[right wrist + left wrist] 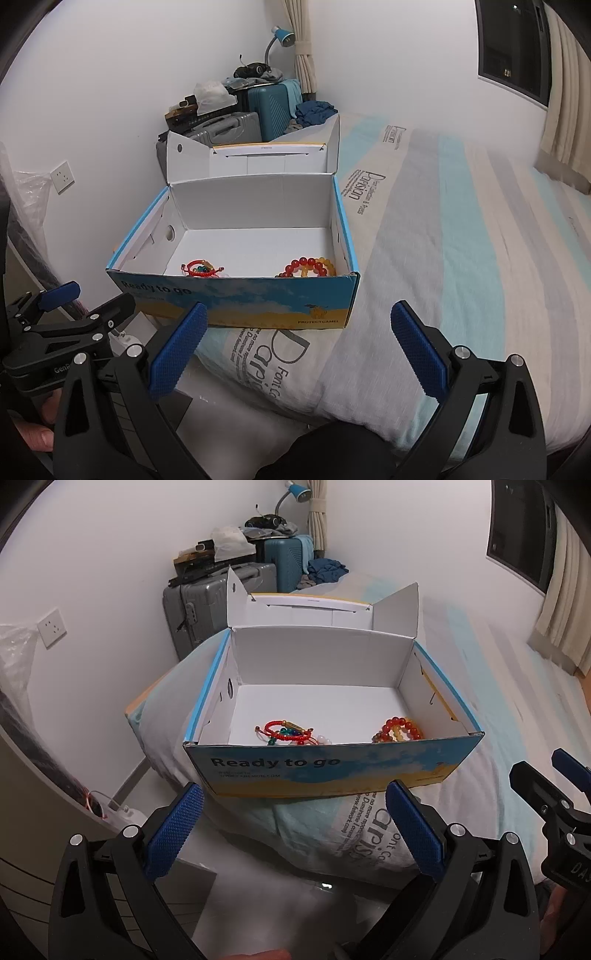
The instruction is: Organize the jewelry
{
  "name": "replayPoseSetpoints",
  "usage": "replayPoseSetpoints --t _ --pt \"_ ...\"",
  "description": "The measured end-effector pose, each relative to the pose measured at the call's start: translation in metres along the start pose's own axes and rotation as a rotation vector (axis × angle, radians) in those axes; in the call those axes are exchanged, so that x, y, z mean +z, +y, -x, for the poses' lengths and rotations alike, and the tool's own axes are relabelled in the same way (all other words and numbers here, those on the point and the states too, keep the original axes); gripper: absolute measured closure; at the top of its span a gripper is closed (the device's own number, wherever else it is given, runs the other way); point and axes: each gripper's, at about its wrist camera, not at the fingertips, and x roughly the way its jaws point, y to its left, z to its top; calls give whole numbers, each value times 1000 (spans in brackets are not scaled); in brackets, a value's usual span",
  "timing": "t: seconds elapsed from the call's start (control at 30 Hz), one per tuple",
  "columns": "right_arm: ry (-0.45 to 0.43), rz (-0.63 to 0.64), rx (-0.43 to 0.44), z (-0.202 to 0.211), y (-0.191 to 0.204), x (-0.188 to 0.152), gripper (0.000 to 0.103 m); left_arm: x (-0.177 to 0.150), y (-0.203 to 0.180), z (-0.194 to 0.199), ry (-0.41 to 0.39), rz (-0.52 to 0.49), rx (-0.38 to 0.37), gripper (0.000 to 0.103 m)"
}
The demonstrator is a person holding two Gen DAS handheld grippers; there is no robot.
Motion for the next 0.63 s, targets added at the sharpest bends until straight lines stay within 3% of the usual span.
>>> replayPoseSetpoints --t 0.43,0.63 --pt "1 -4 0 0 1 -1 8 -1 -6 2 -11 -28 39 6" --pt "3 -5 -1 -1 2 -2 8 1 -4 3 -10 -15 21 6"
